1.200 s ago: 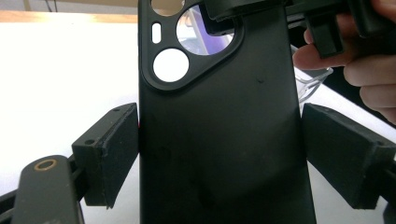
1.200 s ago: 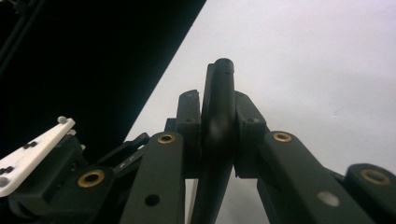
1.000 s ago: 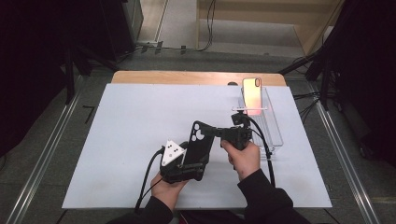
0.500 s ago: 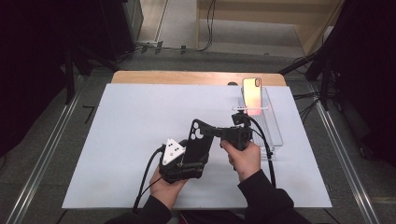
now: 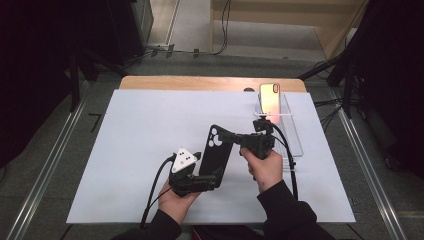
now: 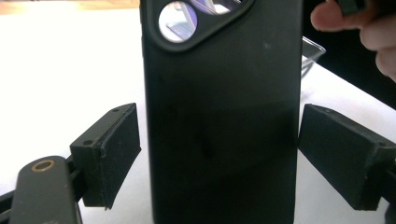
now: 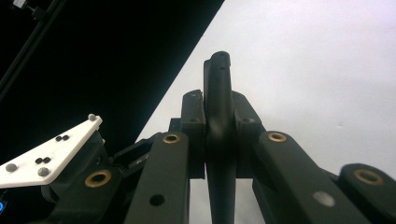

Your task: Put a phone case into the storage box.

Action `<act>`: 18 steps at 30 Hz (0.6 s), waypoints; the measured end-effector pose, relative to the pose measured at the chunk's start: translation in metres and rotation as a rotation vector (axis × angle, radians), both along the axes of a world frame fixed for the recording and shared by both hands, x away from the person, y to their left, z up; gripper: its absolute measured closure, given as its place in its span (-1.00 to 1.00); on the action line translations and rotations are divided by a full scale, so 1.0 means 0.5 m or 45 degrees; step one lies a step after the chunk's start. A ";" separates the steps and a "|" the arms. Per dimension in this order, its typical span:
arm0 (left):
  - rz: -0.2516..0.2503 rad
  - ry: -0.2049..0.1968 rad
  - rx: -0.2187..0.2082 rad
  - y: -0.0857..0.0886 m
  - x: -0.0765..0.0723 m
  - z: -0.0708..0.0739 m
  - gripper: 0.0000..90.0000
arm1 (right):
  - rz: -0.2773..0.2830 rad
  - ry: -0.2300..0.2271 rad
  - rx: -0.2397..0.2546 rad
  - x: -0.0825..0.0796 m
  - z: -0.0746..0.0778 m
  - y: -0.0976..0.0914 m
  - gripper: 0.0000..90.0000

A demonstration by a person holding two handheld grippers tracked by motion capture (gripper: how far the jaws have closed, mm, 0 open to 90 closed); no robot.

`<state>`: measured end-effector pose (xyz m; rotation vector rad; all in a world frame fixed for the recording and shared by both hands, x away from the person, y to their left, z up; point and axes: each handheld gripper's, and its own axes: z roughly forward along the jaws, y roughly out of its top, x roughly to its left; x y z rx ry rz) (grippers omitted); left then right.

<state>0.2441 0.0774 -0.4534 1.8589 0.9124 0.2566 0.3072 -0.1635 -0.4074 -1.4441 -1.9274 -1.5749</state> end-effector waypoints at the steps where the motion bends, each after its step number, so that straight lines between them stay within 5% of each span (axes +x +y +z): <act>1: -0.017 0.020 0.002 0.001 0.002 0.001 -0.69 | -0.001 -0.004 -0.004 0.001 0.000 -0.003 0.72; 7: -0.067 0.124 0.037 0.001 0.014 -0.002 -0.69 | -0.001 -0.089 -0.136 -0.009 0.006 0.001 0.75; 18: -0.180 0.206 0.024 0.021 0.036 0.024 -0.61 | 0.051 -0.190 -0.194 -0.014 0.013 -0.009 0.75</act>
